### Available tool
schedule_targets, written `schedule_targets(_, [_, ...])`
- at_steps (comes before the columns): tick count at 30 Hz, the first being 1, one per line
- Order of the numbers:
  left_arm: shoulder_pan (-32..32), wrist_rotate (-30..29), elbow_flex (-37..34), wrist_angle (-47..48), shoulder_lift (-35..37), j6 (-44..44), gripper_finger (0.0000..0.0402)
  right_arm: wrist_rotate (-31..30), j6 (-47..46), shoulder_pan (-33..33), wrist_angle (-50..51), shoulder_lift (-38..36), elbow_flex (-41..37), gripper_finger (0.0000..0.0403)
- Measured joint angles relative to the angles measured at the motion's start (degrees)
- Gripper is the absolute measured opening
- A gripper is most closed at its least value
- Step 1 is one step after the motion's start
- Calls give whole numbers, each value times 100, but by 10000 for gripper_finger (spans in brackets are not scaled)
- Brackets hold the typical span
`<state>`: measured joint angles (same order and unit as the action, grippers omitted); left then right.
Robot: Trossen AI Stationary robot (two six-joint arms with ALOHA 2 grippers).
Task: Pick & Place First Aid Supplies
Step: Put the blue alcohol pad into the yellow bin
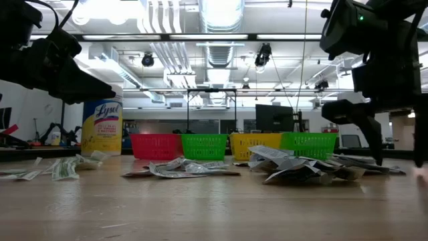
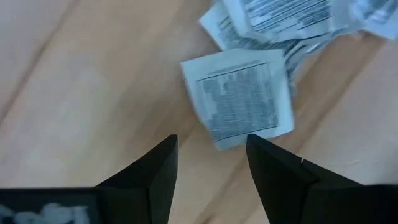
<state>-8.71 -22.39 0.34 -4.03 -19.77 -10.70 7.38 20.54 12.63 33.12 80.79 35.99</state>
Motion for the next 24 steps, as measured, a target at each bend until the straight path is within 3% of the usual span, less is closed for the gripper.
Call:
schedule_targets(5, [0, 0, 0, 1, 0, -7, 158, -584, 90, 60, -65, 0, 2, 187])
schedule_targets(24, [0, 0, 0, 2, 2, -31, 158, -628, -64, 731, -123, 0, 101, 187])
